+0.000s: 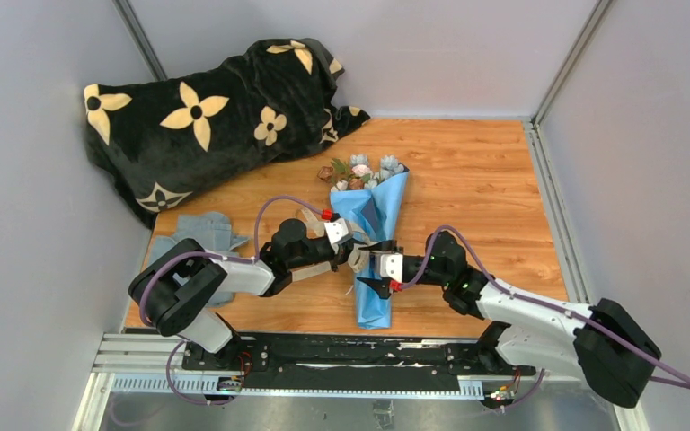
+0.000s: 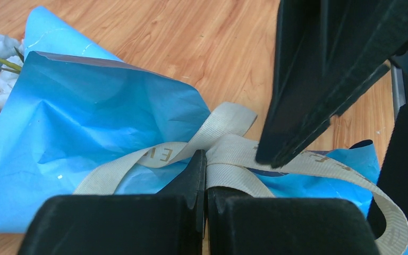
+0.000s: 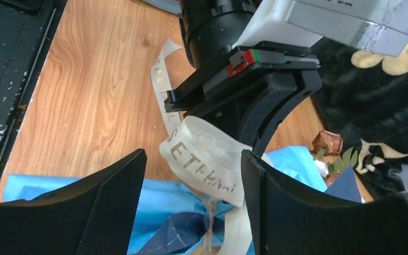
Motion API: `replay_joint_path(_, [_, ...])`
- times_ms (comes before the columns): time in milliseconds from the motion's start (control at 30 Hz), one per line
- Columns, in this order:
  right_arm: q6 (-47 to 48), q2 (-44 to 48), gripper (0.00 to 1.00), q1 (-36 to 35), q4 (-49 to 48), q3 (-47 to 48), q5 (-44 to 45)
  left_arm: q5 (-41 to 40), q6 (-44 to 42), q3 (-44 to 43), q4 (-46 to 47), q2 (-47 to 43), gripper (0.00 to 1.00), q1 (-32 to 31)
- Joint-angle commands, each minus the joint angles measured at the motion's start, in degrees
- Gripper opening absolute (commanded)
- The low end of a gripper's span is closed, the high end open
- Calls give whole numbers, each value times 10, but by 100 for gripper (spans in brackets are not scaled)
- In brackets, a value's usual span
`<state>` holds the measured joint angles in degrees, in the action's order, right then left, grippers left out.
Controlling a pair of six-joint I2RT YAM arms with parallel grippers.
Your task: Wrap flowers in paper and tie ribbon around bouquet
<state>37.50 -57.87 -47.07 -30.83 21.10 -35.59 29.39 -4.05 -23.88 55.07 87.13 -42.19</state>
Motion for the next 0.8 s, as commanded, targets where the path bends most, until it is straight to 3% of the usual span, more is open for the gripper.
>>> replay_joint_path(0, [4, -43, 69, -11, -119, -5, -11, -4, 4, -11, 1, 1, 0, -6])
replay_joint_path(167, [6, -73, 64, -10, -173, -5, 6, -3, 2, -12, -3, 0, 0, -5])
replay_joint_path(233, [5, -73, 49, -10, -169, -2, 11, -4, 0, -13, -5, -2, 0, -6])
replay_joint_path(333, [-10, -64, 14, -8, -152, 0, 16, -4, -4, -15, -7, 0, 0, -5])
replay_joint_path(400, [-14, -49, 2, -4, -118, 3, 22, -4, -4, -13, -9, -2, 0, -5])
replay_joint_path(500, [-44, -25, 0, 5, -75, 11, 48, 1, -9, -15, -19, -7, 0, -5])
replay_joint_path(567, [-71, -19, 0, 15, -58, 15, 59, 11, -18, -18, -37, -19, 23, -5])
replay_joint_path(633, [-94, -20, 0, 27, -42, 19, 75, 26, -49, -27, -98, -53, 56, -2])
replay_joint_path(700, [-115, -20, 0, 39, -36, 20, 90, 52, -89, -55, -206, -87, 67, 17])
replay_joint_path(767, [-137, -13, 0, 50, -45, 14, 99, 110, -148, -105, -370, -126, 72, 55])
